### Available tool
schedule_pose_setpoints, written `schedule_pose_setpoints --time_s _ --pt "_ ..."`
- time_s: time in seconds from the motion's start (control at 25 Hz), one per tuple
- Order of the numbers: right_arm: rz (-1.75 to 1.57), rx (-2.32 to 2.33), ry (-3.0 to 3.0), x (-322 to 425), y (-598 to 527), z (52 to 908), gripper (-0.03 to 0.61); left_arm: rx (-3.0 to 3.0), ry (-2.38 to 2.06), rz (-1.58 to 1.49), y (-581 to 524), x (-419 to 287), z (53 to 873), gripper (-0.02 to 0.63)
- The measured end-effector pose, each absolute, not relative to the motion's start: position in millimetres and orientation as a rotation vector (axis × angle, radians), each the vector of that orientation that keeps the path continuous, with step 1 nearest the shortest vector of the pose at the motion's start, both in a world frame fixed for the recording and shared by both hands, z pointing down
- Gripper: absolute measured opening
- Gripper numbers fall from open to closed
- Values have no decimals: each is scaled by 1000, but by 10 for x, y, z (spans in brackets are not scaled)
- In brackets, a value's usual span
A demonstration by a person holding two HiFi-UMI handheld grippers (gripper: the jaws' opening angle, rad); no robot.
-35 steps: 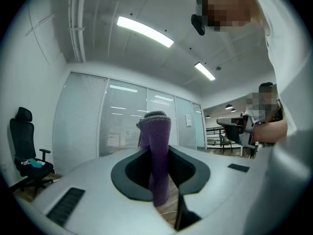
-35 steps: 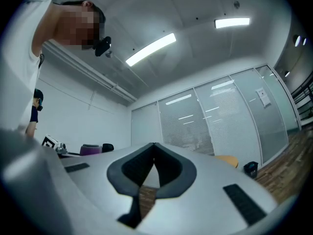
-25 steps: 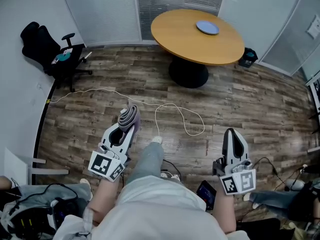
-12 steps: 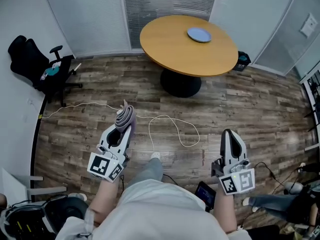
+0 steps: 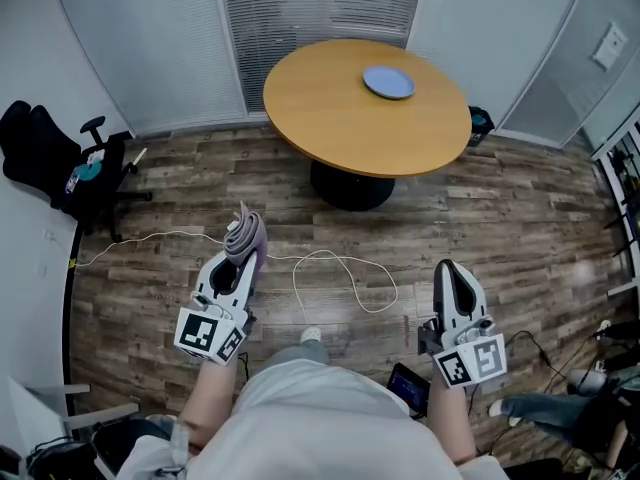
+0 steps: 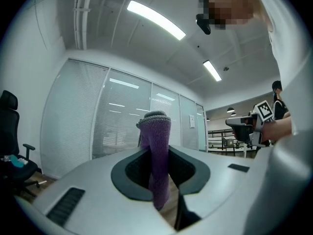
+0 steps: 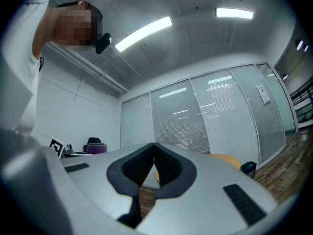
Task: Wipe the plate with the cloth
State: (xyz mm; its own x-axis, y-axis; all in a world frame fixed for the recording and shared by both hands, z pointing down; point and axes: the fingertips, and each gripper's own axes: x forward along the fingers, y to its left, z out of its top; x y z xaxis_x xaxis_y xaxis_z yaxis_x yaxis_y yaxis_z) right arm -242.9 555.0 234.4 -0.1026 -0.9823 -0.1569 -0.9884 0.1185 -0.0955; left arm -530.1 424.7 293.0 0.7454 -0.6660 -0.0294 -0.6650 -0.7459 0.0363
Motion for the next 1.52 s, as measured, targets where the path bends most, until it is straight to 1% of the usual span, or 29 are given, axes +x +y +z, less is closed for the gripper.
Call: schedule_pose_setpoints --time_s 0.48,1.24,1.52 --pt "64 -2032 2131 -2288 4753 2377 20 2961 -1006 -84 3266 -5048 2941 71" --pt "-5 -2072 2121 -2039 4280 2483 20 2965 -916 -17 2762 -4754 3048 71" --pt "3 -2038 2144 -1776 3946 2456 20 2951 -951 -12 2498 -4475 3028 71"
